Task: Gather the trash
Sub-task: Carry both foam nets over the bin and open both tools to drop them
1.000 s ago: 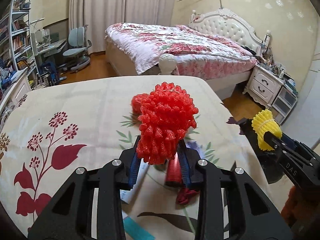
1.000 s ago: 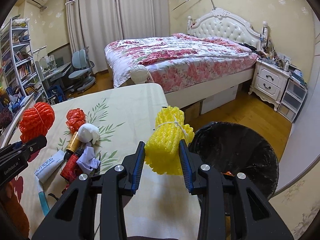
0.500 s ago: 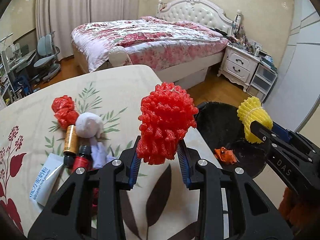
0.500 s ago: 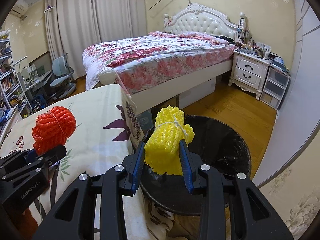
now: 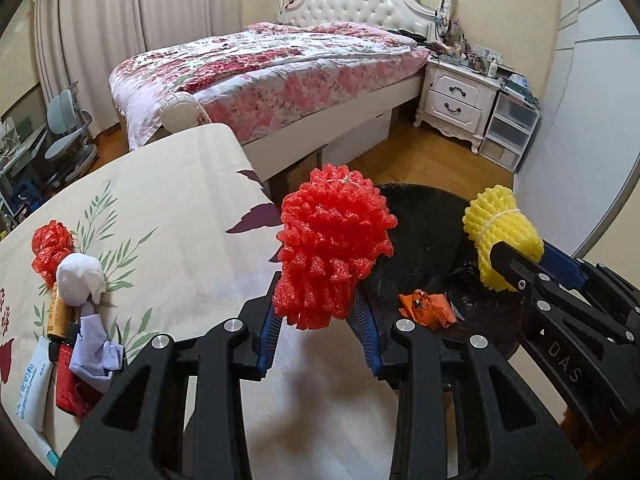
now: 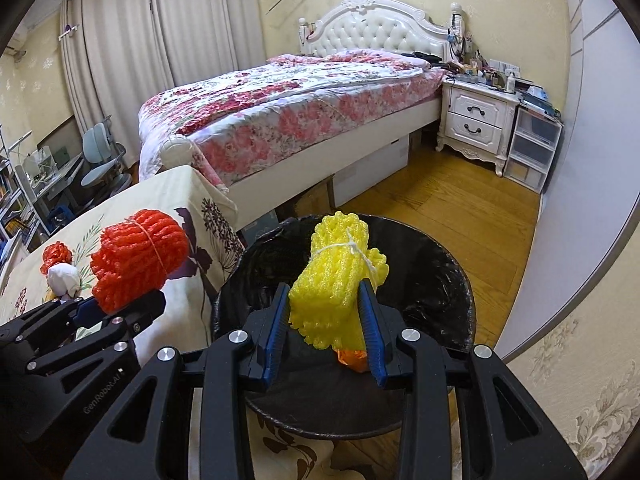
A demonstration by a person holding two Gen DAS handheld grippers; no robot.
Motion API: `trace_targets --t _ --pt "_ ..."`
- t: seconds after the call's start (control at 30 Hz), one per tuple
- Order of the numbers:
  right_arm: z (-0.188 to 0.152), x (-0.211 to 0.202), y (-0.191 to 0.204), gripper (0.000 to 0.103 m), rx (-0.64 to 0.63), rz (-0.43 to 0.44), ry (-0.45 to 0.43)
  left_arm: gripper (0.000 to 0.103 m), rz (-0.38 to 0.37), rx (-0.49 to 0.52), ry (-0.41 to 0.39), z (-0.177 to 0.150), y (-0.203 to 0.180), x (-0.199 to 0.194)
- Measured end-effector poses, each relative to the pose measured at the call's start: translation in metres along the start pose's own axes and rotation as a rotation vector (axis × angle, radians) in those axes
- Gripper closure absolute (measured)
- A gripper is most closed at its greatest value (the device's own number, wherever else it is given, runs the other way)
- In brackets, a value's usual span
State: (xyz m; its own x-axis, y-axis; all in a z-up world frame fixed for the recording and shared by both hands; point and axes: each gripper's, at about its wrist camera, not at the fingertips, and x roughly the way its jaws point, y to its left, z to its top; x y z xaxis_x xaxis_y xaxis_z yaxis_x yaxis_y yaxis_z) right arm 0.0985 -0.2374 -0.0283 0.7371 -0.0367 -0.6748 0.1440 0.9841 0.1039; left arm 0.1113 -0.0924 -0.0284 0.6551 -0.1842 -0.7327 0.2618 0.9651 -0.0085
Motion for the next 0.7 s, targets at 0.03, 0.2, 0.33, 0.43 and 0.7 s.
trace_targets --t 0.03,0.2,0.33,0.43,0.7 --pt "0.000 0.002 -0.002 0.068 0.003 -0.002 0.002 0.070 0.001 0.004 0.004 0.001 -0.002 0.003" --pt "0.001 0.010 -0.010 0.067 0.018 -0.007 0.011 0.069 0.013 0.024 0.015 0.003 -0.012 0.013" --pt "0.000 0.014 -0.015 0.067 0.026 -0.015 0.017 0.069 0.019 0.039 0.018 0.003 -0.018 0.017" --pt "-0.002 0.015 -0.019 0.065 0.034 -0.023 0.016 0.061 0.027 0.059 0.013 0.003 -0.022 0.018" --pt "-0.003 0.013 -0.025 0.052 0.043 -0.051 0.010 0.026 0.048 0.038 -0.005 0.000 -0.019 0.009"
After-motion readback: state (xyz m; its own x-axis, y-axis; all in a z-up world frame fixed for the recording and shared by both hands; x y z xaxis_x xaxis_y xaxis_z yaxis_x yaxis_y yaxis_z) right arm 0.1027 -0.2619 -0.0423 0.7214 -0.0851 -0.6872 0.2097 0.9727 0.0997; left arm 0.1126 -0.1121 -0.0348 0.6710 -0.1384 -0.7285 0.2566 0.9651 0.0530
